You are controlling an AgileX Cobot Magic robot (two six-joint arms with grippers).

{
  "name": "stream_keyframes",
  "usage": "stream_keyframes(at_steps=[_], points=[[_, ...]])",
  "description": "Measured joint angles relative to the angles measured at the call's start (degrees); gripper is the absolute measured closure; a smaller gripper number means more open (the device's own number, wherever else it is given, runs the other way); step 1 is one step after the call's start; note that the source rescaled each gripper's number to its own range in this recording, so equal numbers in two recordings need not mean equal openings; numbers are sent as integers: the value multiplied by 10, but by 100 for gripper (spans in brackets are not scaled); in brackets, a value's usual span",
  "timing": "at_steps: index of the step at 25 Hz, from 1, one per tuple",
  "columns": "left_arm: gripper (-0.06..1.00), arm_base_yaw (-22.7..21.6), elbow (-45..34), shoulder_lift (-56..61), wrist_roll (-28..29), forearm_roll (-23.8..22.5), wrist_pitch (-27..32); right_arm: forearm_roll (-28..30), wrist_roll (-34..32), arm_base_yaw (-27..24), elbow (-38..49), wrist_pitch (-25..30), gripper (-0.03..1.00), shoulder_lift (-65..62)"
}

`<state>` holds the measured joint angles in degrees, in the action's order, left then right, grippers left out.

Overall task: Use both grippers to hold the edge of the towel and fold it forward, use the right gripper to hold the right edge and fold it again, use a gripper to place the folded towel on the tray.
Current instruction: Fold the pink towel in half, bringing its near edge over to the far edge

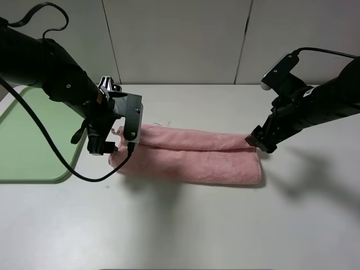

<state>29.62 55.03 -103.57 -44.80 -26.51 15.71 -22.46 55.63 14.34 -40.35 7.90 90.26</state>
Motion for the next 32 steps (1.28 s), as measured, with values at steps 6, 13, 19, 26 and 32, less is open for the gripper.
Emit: stream_keyframes(at_steps=[6, 13, 19, 26, 32], points=[[-5, 0, -1, 0, 12, 16, 2, 0, 0, 0, 0, 0, -3, 0], [-5, 0, -2, 0, 25, 55, 3, 0, 0, 0, 0, 0, -3, 0], [-5, 0, -2, 0, 25, 56, 3, 0, 0, 0, 0, -10, -3, 0], [-5, 0, -2, 19, 99, 56, 47, -6, 0, 0, 0, -14, -3, 0], [-6, 0, -2, 89, 264, 56, 159, -9, 0, 0, 0, -14, -3, 0]])
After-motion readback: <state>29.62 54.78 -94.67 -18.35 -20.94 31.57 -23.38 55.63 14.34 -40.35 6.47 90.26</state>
